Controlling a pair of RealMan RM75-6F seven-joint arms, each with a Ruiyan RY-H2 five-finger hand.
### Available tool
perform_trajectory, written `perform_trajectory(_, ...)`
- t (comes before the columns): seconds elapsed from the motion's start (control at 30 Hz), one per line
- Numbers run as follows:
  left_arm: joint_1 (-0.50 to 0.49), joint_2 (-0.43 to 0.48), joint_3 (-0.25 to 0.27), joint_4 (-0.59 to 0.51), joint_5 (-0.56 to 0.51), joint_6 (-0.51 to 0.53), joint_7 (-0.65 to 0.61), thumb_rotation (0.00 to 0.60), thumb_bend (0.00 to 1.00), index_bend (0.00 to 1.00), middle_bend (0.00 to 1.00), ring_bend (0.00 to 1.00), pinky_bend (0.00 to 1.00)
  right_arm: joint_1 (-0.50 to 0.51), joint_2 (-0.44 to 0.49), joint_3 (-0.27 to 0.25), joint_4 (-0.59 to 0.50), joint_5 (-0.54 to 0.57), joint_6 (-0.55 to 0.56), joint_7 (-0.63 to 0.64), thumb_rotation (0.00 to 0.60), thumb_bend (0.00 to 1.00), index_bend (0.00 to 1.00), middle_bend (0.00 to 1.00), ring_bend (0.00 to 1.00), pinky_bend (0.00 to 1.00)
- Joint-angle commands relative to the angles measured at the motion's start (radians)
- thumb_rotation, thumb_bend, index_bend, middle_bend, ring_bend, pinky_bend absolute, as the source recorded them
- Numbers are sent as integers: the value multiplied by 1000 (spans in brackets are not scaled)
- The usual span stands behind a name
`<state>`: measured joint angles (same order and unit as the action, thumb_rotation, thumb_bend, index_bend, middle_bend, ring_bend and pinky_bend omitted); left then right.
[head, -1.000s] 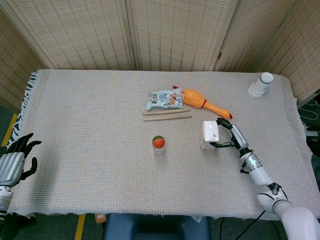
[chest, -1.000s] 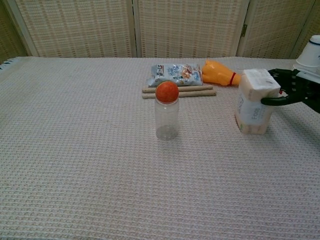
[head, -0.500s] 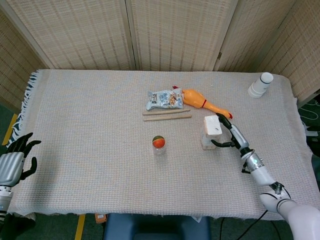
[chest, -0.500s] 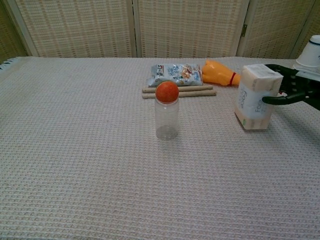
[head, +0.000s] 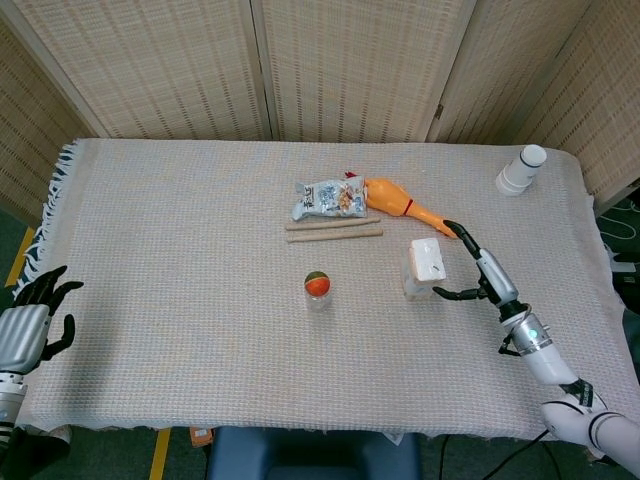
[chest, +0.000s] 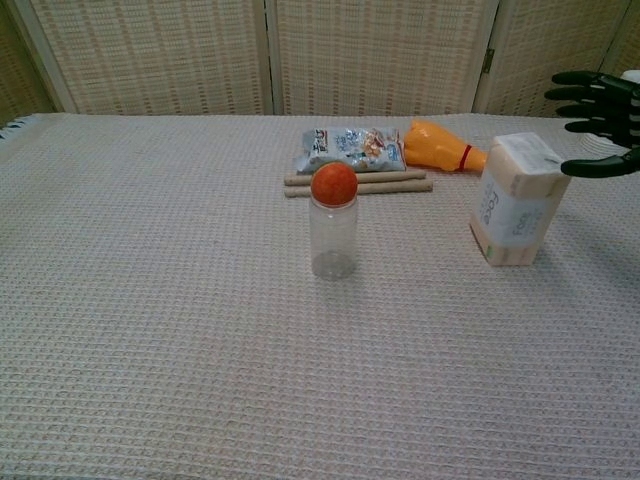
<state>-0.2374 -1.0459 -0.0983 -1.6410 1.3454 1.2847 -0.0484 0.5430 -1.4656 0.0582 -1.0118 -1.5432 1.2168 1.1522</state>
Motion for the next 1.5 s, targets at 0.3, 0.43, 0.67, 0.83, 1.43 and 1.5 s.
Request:
perform_trajectory(0.3, 7, 11, -1, -19, 5, 17, 7, 600, 632, 221, 0, 0, 104, 135, 440, 37, -675, 288, -394, -993, 600, 121, 0, 18, 0, 0)
perform_trajectory(0.43, 8, 11, -2, -19, 1, 19, 10, 600, 633, 220, 0, 0, 105, 203, 495, 49, -777, 499, -442, -1238, 600, 121, 0, 18, 0, 0)
perform_trajectory(0.67, 8, 12, -4, -20, -7, 16, 16, 600, 632, 221, 0, 0, 104, 301, 490, 40, -803, 778, -446, -1450, 600, 121, 0, 18, 0, 0)
perform_trajectory(0.83, 6, 12, -4, -20, -12, 9, 19, 600, 633, 220, 0, 0, 104, 372, 446, 30, -734, 925, -510, -1489, 600, 121, 0, 17, 0, 0)
perform_trajectory(1.43, 12, 11, -13, -25, -30, 23, 36, 600, 632, 220, 0, 0, 105, 443, 384, 8, -647, 986, -544, -1463, 600, 120, 13, 97, 0, 0)
perform_trajectory(1.5, 13, 11, -13, -25, -30, 24, 37, 600, 632, 220, 0, 0, 105, 442, 386, 4, -649, 982, -542, -1462, 600, 121, 35, 143, 0, 0)
